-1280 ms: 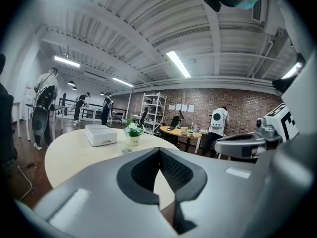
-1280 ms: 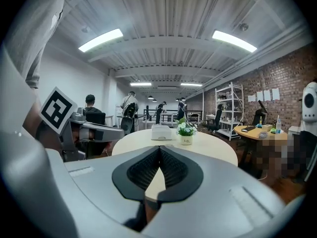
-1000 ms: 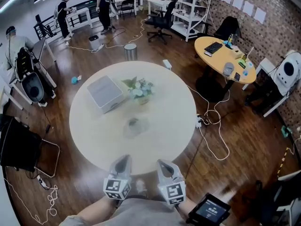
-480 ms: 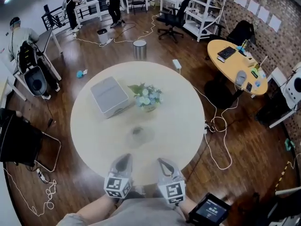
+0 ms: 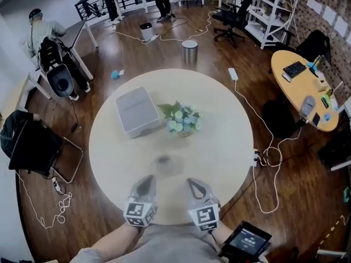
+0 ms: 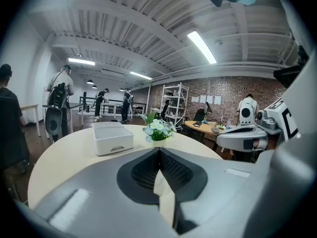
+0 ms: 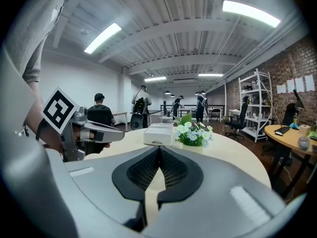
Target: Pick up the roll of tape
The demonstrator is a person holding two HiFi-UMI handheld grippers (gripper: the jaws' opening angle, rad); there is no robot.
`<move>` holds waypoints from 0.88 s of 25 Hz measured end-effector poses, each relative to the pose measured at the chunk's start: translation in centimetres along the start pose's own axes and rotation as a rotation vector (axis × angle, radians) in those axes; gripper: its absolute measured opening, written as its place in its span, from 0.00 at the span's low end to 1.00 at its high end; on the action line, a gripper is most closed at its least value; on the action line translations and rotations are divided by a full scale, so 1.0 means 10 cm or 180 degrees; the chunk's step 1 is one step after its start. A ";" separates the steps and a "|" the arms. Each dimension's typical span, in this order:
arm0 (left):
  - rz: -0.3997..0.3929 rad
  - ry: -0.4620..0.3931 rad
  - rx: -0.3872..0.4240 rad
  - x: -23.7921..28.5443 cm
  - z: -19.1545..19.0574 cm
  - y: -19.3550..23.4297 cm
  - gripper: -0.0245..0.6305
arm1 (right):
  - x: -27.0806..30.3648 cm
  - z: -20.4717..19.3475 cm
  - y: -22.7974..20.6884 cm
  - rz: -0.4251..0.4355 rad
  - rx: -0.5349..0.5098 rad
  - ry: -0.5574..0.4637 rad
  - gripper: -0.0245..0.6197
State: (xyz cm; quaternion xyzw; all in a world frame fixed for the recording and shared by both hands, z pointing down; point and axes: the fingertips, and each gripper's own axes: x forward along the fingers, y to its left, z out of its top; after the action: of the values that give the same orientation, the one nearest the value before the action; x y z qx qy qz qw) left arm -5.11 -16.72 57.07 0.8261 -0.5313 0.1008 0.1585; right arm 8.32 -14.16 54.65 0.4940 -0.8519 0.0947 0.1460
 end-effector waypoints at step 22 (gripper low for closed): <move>-0.0355 0.1057 0.0279 1.02 -0.71 0.49 0.21 | 0.89 -0.44 -0.20 0.0128 0.0162 0.0587 0.06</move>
State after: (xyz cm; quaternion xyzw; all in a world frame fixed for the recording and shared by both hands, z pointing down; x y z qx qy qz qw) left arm -5.28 -24.67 67.82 0.8325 -0.4462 0.2500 0.2132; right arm 6.54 -21.00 61.83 0.4695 -0.8419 0.1643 0.2092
